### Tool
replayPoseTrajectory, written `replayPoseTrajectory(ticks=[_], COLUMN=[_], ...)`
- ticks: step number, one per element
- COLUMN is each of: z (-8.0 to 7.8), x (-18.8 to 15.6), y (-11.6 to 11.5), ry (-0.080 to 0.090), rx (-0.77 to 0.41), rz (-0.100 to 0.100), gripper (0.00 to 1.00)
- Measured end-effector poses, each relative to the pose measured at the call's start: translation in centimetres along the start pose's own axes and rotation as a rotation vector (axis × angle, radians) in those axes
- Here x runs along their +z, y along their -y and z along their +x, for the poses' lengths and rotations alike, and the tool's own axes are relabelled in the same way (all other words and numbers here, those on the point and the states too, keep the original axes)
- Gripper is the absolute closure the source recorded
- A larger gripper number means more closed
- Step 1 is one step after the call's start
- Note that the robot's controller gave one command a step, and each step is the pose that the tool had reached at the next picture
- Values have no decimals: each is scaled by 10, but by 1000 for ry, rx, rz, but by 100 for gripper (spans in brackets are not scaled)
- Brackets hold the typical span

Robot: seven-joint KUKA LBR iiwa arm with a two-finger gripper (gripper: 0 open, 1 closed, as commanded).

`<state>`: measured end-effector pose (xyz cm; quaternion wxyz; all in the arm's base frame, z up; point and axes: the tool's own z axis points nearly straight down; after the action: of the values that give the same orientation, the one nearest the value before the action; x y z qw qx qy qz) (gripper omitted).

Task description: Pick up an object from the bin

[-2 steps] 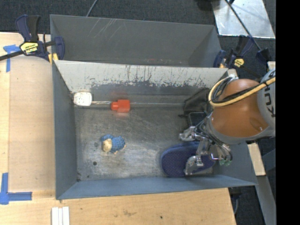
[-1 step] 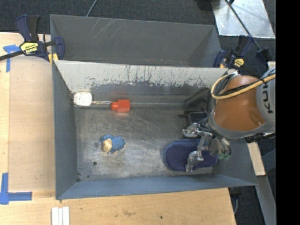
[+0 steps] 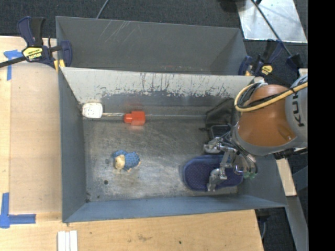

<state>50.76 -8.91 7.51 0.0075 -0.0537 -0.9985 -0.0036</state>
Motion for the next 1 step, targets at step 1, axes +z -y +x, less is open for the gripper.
replayPoseTrajectory(ticks=[1], z=[-2], x=[-2], y=[0], ry=[6], rx=[0], rz=[0], gripper=[100])
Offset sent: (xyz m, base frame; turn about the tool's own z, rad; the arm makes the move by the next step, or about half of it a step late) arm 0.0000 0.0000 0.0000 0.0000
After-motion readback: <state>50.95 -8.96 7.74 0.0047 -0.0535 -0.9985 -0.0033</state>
